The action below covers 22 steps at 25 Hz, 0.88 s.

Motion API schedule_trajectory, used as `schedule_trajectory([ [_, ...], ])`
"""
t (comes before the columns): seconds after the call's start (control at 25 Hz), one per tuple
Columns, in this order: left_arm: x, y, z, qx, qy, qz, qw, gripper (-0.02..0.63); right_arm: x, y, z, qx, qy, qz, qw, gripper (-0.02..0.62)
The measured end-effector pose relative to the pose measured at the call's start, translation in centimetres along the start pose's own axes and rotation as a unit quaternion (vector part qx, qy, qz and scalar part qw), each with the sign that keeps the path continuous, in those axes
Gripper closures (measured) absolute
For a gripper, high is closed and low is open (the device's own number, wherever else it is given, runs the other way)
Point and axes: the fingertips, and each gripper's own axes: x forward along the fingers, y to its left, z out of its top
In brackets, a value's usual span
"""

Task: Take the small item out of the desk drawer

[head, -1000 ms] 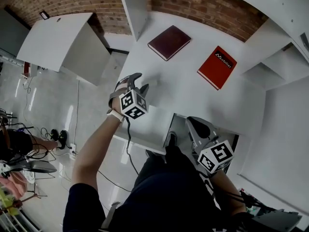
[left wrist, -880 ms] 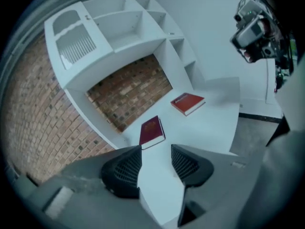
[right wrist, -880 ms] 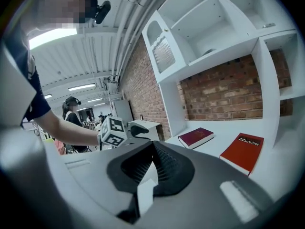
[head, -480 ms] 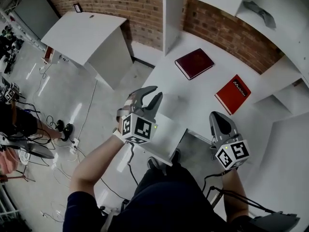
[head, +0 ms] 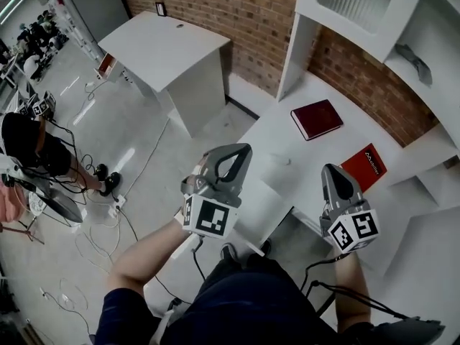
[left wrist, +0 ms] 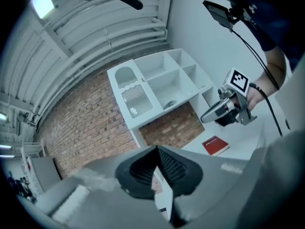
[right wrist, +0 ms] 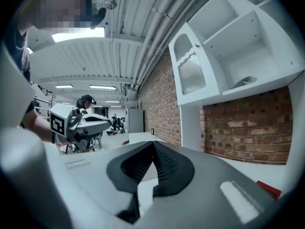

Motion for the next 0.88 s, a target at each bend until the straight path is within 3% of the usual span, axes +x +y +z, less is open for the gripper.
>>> schedule_trajectory([
  [0.24,-3.7,1.8,1.5,-0.091,-0.028,0.042,0.9945,0.603,1.2,2.7,2.0,-0.005,-0.029,0.018,0.999,0.592],
  [0.4,-5.5,2.3,0.4,-0.177,-0.019,0.076,0.9811,0.603,1.7,3.8,3.3,-0.007,-0.057,0.016,0.998,0.592],
  [0.52,-6.9,2.9,-1.1,-0.219,-0.004,0.101,0.9705,0.603,2.0,4.8,3.8,-0.012,-0.070,0.024,0.997,0.594],
  [0.88,-10.3,4.5,-6.6,-0.212,0.055,0.140,0.9657,0.603,3.2,6.7,3.6,0.010,-0.079,0.037,0.996,0.594],
])
